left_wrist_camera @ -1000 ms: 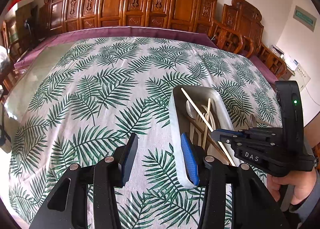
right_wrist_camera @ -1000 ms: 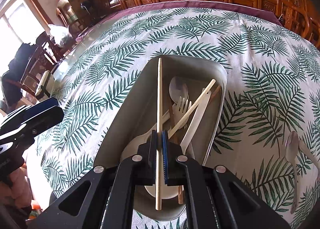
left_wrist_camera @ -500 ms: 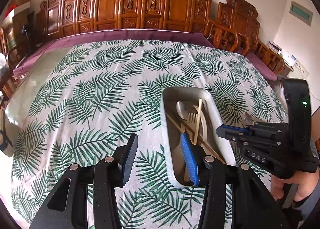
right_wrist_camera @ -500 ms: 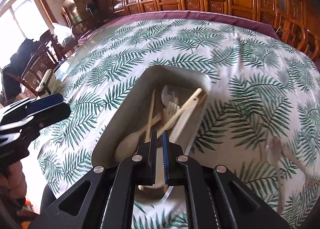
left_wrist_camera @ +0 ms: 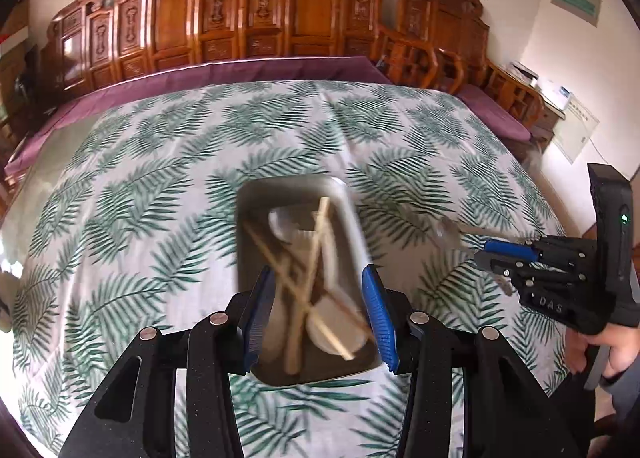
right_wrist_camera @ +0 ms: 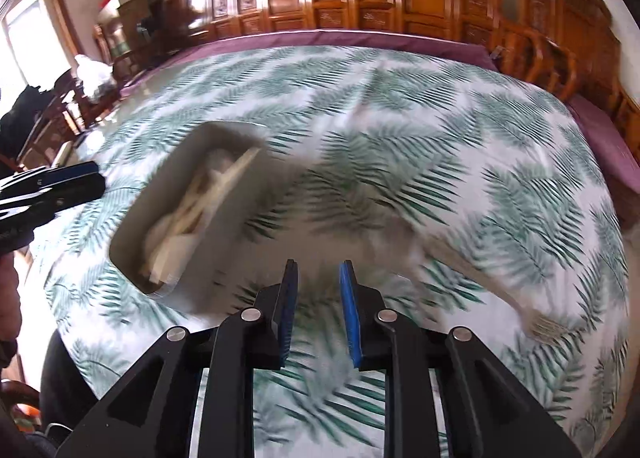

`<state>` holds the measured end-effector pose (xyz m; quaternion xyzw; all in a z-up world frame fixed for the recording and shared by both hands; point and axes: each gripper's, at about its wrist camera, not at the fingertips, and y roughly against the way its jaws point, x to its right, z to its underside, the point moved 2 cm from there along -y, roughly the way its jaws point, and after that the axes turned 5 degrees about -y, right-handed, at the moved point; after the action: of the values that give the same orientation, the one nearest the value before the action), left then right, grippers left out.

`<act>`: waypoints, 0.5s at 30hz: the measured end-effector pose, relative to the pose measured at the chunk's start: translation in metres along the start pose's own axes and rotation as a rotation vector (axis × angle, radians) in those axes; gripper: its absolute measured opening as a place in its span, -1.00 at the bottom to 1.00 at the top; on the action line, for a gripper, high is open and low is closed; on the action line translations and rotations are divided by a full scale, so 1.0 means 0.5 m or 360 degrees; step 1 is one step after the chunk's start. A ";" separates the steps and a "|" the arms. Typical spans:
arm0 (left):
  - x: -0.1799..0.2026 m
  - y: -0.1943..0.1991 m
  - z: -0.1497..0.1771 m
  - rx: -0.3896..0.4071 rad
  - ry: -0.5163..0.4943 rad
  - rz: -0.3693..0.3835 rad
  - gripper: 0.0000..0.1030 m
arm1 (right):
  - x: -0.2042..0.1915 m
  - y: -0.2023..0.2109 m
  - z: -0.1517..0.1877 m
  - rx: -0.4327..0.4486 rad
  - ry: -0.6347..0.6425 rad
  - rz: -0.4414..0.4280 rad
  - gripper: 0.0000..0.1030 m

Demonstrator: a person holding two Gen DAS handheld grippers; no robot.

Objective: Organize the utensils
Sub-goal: 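Open both tools to drop the chopsticks into the grey tray, then reach the right tool to the metal fork on the cloth and grasp it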

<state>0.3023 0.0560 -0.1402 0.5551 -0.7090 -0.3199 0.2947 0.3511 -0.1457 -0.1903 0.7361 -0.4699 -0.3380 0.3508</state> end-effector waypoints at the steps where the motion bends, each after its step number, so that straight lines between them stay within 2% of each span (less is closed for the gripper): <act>1: 0.012 -0.004 -0.002 -0.0003 -0.0010 0.0008 -0.17 | 0.019 0.001 0.004 -0.0004 -0.0011 0.0015 -0.54; 15: 0.159 -0.056 -0.005 -0.0085 -0.0138 0.0101 -0.17 | 0.231 -0.039 0.041 -0.0144 0.0059 0.0261 -0.54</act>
<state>0.3044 -0.0267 -0.1554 0.5100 -0.7296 -0.3529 0.2883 0.3811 -0.2511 -0.2370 0.6847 -0.5063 -0.3154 0.4187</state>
